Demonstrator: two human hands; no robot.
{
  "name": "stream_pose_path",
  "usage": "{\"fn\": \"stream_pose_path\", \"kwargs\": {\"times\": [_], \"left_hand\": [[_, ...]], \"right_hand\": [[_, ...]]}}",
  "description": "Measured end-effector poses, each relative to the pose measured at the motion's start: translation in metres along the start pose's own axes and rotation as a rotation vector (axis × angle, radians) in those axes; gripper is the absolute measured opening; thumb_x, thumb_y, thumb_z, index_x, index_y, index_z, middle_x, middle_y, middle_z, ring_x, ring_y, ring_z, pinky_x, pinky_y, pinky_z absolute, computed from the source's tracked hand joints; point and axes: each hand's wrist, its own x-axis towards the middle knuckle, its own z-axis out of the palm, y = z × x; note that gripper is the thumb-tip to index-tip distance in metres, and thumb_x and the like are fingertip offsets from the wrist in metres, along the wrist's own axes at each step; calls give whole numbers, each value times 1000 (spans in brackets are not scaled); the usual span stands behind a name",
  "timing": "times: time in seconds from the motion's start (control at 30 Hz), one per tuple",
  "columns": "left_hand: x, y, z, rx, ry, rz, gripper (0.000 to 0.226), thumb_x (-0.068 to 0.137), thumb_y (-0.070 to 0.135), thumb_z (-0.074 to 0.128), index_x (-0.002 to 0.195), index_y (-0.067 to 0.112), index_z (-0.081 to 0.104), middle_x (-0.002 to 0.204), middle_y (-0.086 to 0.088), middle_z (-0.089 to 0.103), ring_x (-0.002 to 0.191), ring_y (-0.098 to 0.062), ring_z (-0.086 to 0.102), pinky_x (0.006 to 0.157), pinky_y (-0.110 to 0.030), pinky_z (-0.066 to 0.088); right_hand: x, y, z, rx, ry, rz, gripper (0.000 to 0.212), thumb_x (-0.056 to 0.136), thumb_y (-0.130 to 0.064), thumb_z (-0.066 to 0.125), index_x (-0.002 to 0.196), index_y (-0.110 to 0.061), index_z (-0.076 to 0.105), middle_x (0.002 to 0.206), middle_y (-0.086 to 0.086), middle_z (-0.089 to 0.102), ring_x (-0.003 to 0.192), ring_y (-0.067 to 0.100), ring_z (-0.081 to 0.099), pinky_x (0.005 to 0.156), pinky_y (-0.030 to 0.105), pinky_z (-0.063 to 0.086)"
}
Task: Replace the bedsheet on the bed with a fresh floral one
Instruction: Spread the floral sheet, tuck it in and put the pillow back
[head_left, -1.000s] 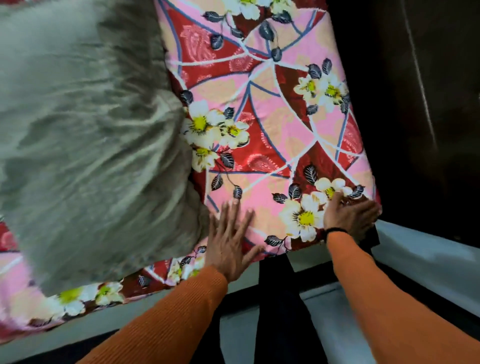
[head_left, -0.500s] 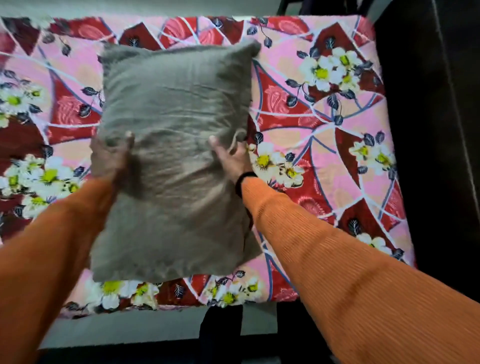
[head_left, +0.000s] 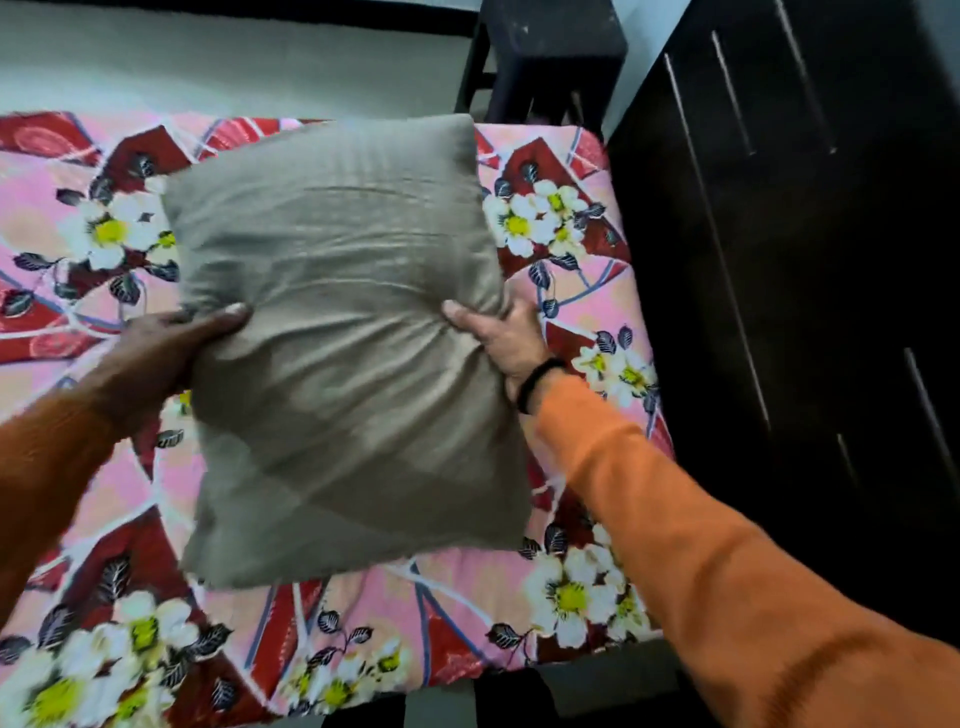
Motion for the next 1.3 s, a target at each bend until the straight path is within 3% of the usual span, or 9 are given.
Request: {"fn": "stream_pose_path", "kwargs": {"times": [0.17,0.33,0.47,0.67,0.77,0.9,0.97,1.1,1.3], "left_hand": [[-8,27,163,40,-142,-15,42,85,31,81,116,5,72,106,-9,77,82,-20,73,76,-37,62],[3,2,272,132,-104,50,43,71,47,87,94,12,77,84,-3,76,74,-18,69,62,-28,51],[24,-51,293,390,28,-12,76,55,81,70,97,19,75,92,-5,77,92,-29,74,77,-37,61],[-21,-116,286,395,-59,-201,114,62,101,48,151,33,32,147,-5,54,138,-28,50,121,-43,31],[-45,-163,276,477,-181,-314,124,58,106,41,159,35,23,164,4,31,154,-26,26,126,-44,17],[-62,-193,248,598,-264,-232,107,68,103,32,146,32,48,149,-5,55,137,-28,51,116,-43,38],[-70,-194,216,724,5,-22,72,90,81,39,116,20,68,113,-10,73,108,-31,68,92,-40,54],[-77,-238,116,962,559,74,52,101,54,41,143,25,50,150,-14,45,141,-37,39,115,-52,32],[-107,-322,-11,1229,633,81,71,105,62,25,164,29,1,172,-5,-3,158,-32,-4,122,-65,4]], "right_hand": [[22,-44,-147,-104,113,72,50,81,-6,83,127,-2,64,114,8,76,104,19,73,91,33,58],[33,-29,-247,-297,210,156,39,88,-3,75,126,-3,66,98,-2,76,76,-2,72,71,17,57],[37,20,-278,-552,214,268,38,89,-20,77,125,-11,69,116,4,72,104,19,70,98,34,54],[41,49,-242,-823,330,452,60,103,-41,52,143,3,46,148,27,48,137,42,46,109,42,37],[19,48,-206,-1090,524,179,66,102,-33,48,158,-8,25,162,24,24,146,47,27,116,56,23],[-4,57,-122,-1245,160,-546,66,101,-37,44,158,-7,28,163,19,29,150,37,29,123,54,20],[-12,74,-66,-1290,-109,-704,68,101,-37,46,157,-3,29,164,19,26,152,34,25,125,52,16],[-19,123,22,-1553,-430,-724,78,102,-49,39,160,-2,17,168,18,15,155,32,15,126,51,13],[-94,213,102,-1609,-436,-544,88,101,-63,27,160,0,11,169,20,4,157,35,3,125,58,7]]}}
